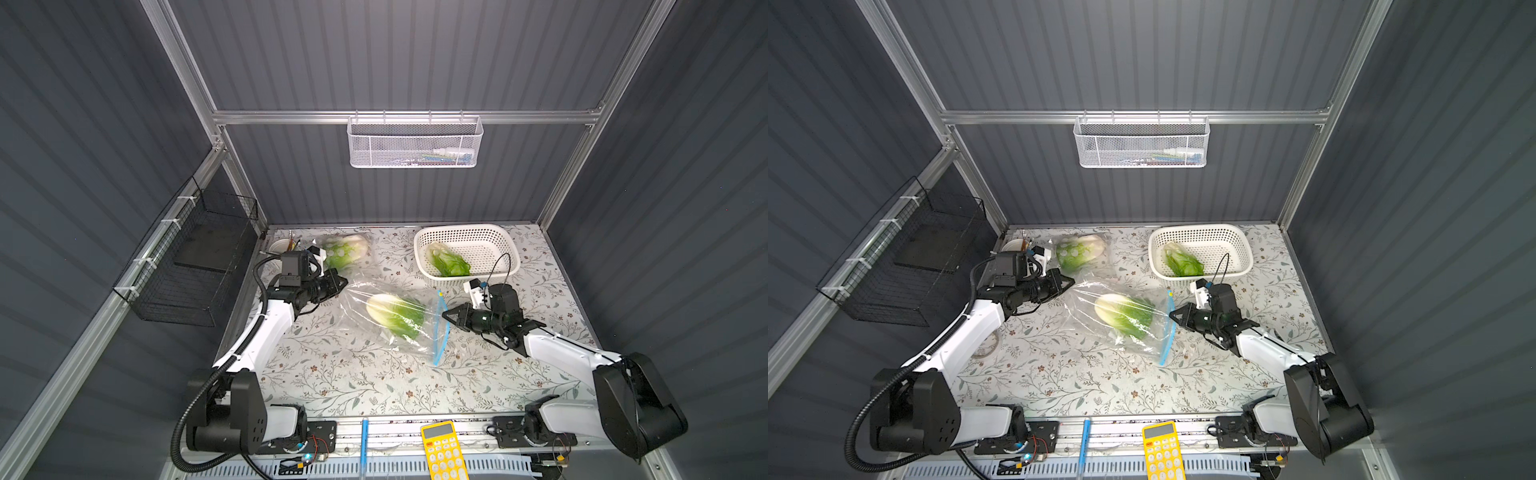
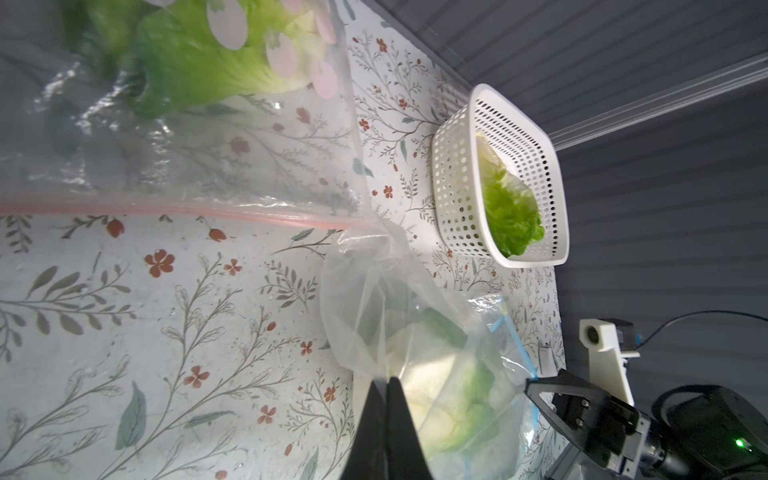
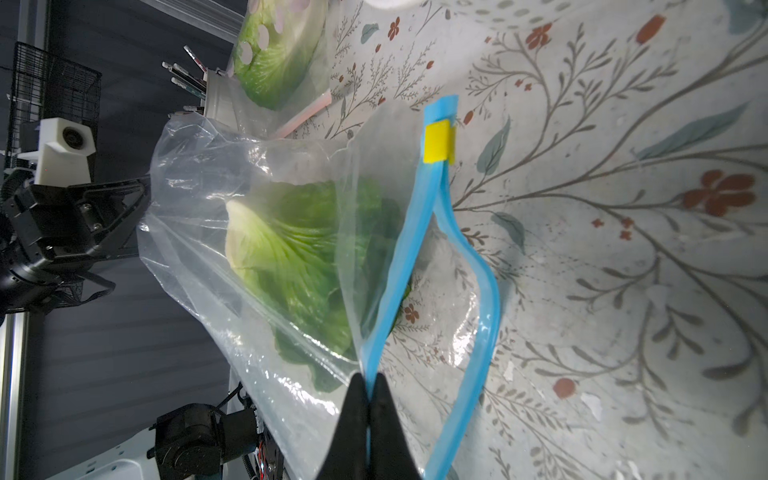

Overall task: Open the zip-top bag and take out the chinese cabbages
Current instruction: Adjust the zipper food storage bag at the center of the board, then pick up the Chinese cabbage from the zipper food storage bag.

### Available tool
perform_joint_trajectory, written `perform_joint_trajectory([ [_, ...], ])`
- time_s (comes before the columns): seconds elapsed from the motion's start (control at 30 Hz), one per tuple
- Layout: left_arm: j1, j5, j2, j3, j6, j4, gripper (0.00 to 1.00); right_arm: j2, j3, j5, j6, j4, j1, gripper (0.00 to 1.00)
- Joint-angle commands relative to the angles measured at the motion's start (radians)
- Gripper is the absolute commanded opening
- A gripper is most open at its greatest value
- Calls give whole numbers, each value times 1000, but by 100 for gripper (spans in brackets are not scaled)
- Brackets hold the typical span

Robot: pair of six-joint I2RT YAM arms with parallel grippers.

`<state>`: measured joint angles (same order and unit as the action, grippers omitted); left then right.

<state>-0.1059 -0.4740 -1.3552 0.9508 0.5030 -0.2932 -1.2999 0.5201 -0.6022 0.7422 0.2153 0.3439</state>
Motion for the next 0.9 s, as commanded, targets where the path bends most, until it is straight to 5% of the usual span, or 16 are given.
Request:
perform_joint_trajectory([
  [0.0, 17, 51, -32, 7, -26, -50, 0, 6, 20, 15, -17, -16, -5, 1],
  [0.3, 17, 44, -71, 4, -19, -49, 0, 33, 20, 1, -17, 4, -6, 24],
  [0.43, 17, 45, -79, 1, -19, -49, 0, 64, -5, -17, -8, 21, -22, 26],
  [0.63, 17, 41, -103, -1, -17, -48, 0, 104, -75, -32, 22, 69, -64, 26],
  [0.87, 17, 41, -110, 0, -18, -52, 0, 79, -150, -47, 55, 136, -88, 8],
])
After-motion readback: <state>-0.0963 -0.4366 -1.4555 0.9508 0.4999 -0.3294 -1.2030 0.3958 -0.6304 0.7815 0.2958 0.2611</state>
